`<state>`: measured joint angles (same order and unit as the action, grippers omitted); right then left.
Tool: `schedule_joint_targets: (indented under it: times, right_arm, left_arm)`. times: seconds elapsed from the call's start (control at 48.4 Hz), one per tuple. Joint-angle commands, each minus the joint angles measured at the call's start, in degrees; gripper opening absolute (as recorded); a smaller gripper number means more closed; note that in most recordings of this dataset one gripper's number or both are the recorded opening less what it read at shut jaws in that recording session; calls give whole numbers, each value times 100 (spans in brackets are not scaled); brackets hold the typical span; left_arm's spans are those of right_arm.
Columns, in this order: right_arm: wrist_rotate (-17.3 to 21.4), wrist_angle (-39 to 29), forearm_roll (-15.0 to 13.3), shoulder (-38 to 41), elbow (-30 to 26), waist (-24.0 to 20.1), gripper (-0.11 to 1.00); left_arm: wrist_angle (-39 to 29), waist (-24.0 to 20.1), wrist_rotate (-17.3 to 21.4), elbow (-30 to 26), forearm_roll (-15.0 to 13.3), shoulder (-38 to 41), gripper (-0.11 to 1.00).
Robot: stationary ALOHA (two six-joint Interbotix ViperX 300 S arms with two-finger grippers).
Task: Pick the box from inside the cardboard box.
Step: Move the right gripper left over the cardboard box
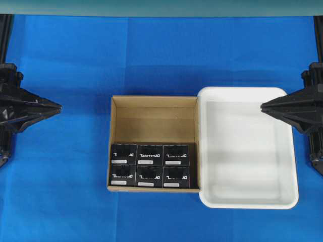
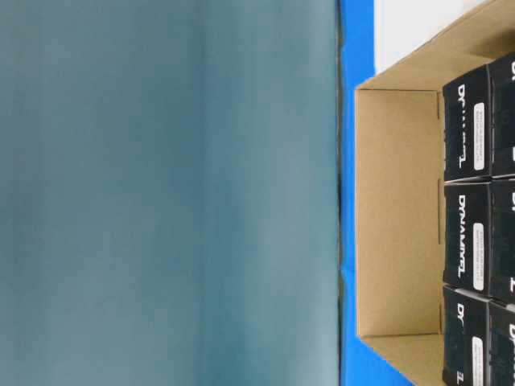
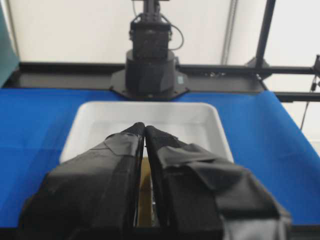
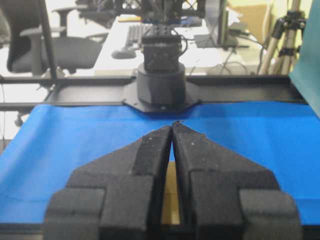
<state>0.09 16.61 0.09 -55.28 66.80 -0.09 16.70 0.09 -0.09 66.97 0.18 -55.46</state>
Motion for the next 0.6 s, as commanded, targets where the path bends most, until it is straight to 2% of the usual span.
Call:
schedule_joint_targets:
  times: [0.0,0.062,0.165,0.392,0.578]
  right_arm:
    - [70,-18,70,70,-35,0,14]
    - [132,-343,334,70,-79,0,14]
    - [360,-1143,633,97,-264,18,3]
    - [888,-2909,642,413,-949,26,2]
    - [1055,-4157,650,1063,-1679,-26,2]
  left_arm:
    - [-149,-53,-53,-167,79,88,14]
    - [-343,-53,-53,-255,88,88,8]
    - [-712,-62,-53,-396,88,79,-5]
    - [-1318,-62,-53,-501,88,105,-7]
    - [-1767,-62,-53,-633,88,149,-7]
